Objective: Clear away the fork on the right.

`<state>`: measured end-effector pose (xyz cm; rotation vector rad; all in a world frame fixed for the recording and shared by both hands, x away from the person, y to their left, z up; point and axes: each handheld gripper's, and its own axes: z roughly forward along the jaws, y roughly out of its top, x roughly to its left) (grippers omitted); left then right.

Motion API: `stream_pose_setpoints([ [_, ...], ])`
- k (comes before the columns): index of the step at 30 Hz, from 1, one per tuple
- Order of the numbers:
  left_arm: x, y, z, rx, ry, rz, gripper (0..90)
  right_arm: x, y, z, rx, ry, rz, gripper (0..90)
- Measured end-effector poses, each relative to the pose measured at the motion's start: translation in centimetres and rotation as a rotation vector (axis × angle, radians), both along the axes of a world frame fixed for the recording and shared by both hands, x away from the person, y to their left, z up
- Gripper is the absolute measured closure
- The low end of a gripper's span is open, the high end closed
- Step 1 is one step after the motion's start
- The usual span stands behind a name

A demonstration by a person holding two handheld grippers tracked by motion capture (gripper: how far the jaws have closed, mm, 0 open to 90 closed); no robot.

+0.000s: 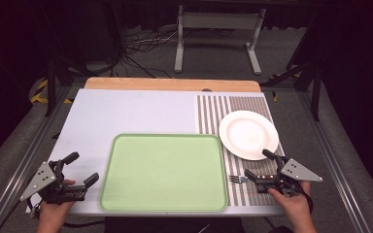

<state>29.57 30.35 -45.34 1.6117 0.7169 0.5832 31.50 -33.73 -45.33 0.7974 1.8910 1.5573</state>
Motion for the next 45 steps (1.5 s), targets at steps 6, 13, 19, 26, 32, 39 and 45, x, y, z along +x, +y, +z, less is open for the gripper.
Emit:
stream_pose_setpoints([
  [6,-0.1,-0.2,0.1,0.015,-0.007,-0.002,0.0,0.0,0.0,0.1,0.007,0.000,0.004,2.5],
  [13,0.0,-0.1,0.1,0.008,-0.001,-0.002,0.0,-0.1,0.1,0.0,0.004,0.002,0.009,2.6],
  [19,-0.1,0.0,0.1,0.007,0.000,-0.002,0.0,-0.2,0.2,0.2,-0.001,-0.009,0.013,3.1],
  [26,-0.1,-0.1,0.1,0.012,-0.003,-0.001,0.0,-0.1,0.4,0.7,0.002,0.009,0.026,4.3],
  [32,-0.1,-0.1,0.1,0.013,0.002,0.006,0.0,0.4,1.0,1.6,0.009,0.005,0.044,3.9],
  [39,-0.1,0.0,0.1,0.008,-0.002,0.005,0.0,1.5,1.7,2.5,-0.002,0.023,0.066,3.2],
  [45,-0.2,0.0,0.2,0.010,-0.004,0.003,0.0,1.9,1.8,2.8,-0.031,0.069,0.051,2.7],
])
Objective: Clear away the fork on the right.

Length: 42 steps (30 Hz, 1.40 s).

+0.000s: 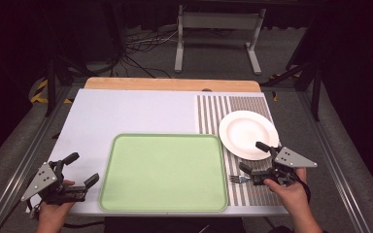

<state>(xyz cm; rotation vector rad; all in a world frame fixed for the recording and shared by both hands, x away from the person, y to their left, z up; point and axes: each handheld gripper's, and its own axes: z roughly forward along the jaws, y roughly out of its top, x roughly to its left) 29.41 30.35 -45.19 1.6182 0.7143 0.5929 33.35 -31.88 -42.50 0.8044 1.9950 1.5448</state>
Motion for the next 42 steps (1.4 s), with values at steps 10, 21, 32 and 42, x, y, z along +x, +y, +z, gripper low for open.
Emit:
stream_pose_setpoints([
  [10,0.0,-0.2,0.0,0.006,-0.003,-0.003,0.0,0.3,0.2,2.0,-0.149,0.063,0.016,3.3],
  [21,0.0,-0.3,0.0,0.016,0.001,-0.002,0.0,0.9,0.1,3.7,-0.388,0.138,0.146,14.9],
  [32,0.0,-0.2,0.0,0.014,0.006,-0.001,0.0,1.5,0.2,4.5,-0.534,0.230,0.245,18.7],
  [42,0.0,-0.3,0.0,0.015,0.008,-0.002,0.0,1.9,0.4,3.9,-0.666,0.319,0.320,20.4],
])
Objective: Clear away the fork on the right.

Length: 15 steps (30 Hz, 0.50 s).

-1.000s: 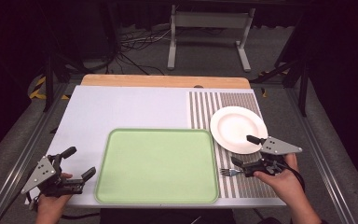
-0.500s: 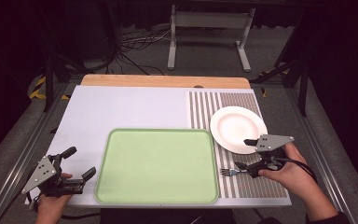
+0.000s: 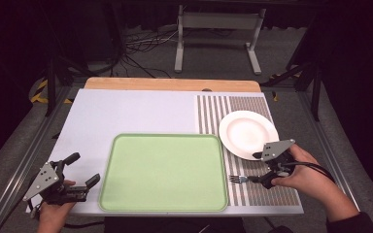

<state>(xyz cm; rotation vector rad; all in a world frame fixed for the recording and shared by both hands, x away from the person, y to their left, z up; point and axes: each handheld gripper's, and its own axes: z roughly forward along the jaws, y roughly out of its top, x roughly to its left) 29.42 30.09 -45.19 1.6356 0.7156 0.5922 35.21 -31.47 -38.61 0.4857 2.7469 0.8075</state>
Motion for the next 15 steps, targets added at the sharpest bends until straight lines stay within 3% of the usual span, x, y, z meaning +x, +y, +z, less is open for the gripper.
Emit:
stream_pose_setpoints([
  [10,0.00,-0.01,0.00,-0.001,0.000,-0.002,0.0,0.47,0.17,-0.30,-0.110,0.048,0.031,19.1],
  [15,0.00,-0.01,0.01,-0.001,-0.001,-0.003,0.0,0.56,0.45,-0.44,-0.178,0.069,0.084,18.9],
])
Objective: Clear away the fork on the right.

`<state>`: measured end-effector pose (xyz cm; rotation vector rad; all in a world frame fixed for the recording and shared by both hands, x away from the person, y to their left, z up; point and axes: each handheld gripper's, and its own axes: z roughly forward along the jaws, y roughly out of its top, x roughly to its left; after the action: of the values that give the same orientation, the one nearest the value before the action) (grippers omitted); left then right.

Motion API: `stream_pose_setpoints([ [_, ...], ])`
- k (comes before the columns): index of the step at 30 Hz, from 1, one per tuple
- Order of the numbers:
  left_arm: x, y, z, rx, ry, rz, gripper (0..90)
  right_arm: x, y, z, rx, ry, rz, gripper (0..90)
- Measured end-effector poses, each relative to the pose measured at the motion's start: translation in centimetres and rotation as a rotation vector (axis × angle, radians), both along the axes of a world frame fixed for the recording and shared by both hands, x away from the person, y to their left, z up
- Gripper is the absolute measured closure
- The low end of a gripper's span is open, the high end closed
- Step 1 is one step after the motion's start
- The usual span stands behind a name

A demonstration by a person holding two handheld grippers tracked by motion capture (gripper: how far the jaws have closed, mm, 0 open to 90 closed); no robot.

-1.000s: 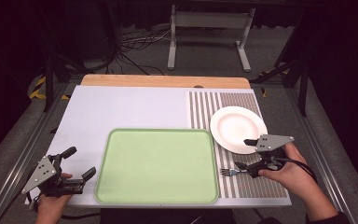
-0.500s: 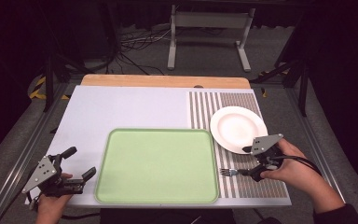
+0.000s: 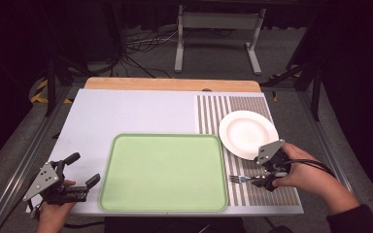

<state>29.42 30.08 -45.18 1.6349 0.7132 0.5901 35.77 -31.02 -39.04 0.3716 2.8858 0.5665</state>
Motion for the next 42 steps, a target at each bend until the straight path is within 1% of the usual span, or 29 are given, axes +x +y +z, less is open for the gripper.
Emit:
stream_pose_setpoints([
  [1,0.0,0.0,0.0,0.000,0.000,0.000,0.0,0.1,0.1,0.0,-0.011,0.004,0.021,19.6],
  [3,0.0,0.0,0.0,0.000,0.000,0.000,0.0,0.1,0.2,-0.1,-0.037,0.013,0.038,20.1],
  [4,0.0,0.0,0.0,0.000,0.000,0.000,0.0,0.1,0.2,-0.1,-0.037,0.013,0.038,20.1],
  [5,0.0,0.0,0.0,0.000,0.000,0.000,0.0,0.2,0.3,-0.2,-0.060,0.018,0.063,20.2],
  [7,0.0,0.0,0.0,0.001,0.000,0.000,0.0,0.2,0.4,-0.3,-0.067,0.021,0.066,20.2],
  [8,0.0,0.0,0.0,0.001,0.000,0.000,0.0,0.1,0.5,-0.3,-0.083,0.030,0.063,20.3],
  [10,0.0,0.0,0.0,0.000,0.000,-0.001,0.0,0.3,0.5,-0.3,-0.114,0.031,0.081,20.7],
  [11,0.0,0.0,0.0,0.001,0.000,-0.001,0.0,0.3,0.6,-0.4,-0.132,0.044,0.088,20.8],
  [12,0.0,0.0,0.0,0.001,-0.001,-0.002,0.0,0.3,0.6,-0.4,-0.132,0.044,0.088,20.8],
  [14,0.0,0.0,0.0,0.000,0.000,-0.002,0.0,0.3,0.8,-0.5,-0.155,0.056,0.094,21.2],
  [15,0.0,0.0,0.0,0.000,0.000,-0.002,0.0,0.3,0.8,-0.5,-0.155,0.056,0.094,21.2],
  [16,0.0,0.0,0.0,-0.002,-0.002,-0.001,0.0,0.3,0.8,-0.6,-0.164,0.067,0.105,21.2],
  [17,0.0,0.0,0.0,-0.002,-0.002,-0.001,0.0,0.3,0.8,-0.6,-0.164,0.067,0.105,21.2],
  [19,0.0,-0.1,0.0,0.000,-0.004,-0.003,0.0,0.4,0.9,-1.0,-0.170,0.079,0.134,22.6],
  [20,0.0,0.0,0.0,0.003,-0.004,-0.004,0.0,0.4,0.9,-1.0,-0.170,0.079,0.134,22.6],
  [22,0.0,0.0,0.0,0.003,-0.004,-0.004,0.0,0.6,0.8,-1.2,-0.172,0.088,0.148,25.9],
  [25,0.0,0.0,0.0,0.003,-0.004,-0.003,0.0,0.9,0.7,-1.4,-0.175,0.094,0.130,31.4],
  [26,0.0,-0.1,0.0,0.002,-0.001,-0.004,0.0,1.1,0.5,-1.5,-0.171,0.090,0.132,32.2],
  [28,0.0,-0.1,0.0,0.000,-0.004,-0.003,0.0,1.4,0.3,-1.6,-0.195,0.089,0.150,39.4],
  [30,0.0,-0.1,0.0,0.003,0.000,-0.004,0.0,1.6,0.2,-1.7,-0.224,0.107,0.148,45.3],
  [31,0.0,-0.1,0.0,0.003,-0.001,-0.005,0.0,1.6,0.1,-1.7,-0.238,0.115,0.149,47.5],
  [32,0.0,-0.1,0.0,0.003,-0.001,-0.005,0.0,1.6,0.1,-1.7,-0.238,0.115,0.149,47.5],
  [33,0.0,-0.1,0.0,0.002,-0.001,-0.005,0.0,1.8,0.0,-1.8,-0.262,0.124,0.167,52.8],
  [34,0.0,-0.1,0.0,0.002,0.000,-0.005,0.0,1.8,0.0,-1.8,-0.262,0.124,0.167,52.8],
  [37,0.0,-0.1,0.0,0.002,-0.002,-0.004,0.0,1.9,0.1,-1.9,-0.286,0.139,0.180,59.5],
  [38,0.0,-0.1,0.0,0.000,-0.003,-0.003,0.0,2.0,0.1,-1.9,-0.292,0.140,0.193,61.7],
  [39,0.0,-0.1,0.0,0.000,-0.002,-0.002,0.0,2.0,0.2,-2.0,-0.303,0.142,0.200,65.9],
  [40,0.0,-0.1,0.0,0.003,0.000,-0.005,0.0,2.0,0.2,-2.0,-0.303,0.142,0.200,65.9],
  [42,0.0,-0.1,0.0,0.002,0.000,-0.004,0.0,2.1,0.3,-2.1,-0.308,0.148,0.209,69.0],
])
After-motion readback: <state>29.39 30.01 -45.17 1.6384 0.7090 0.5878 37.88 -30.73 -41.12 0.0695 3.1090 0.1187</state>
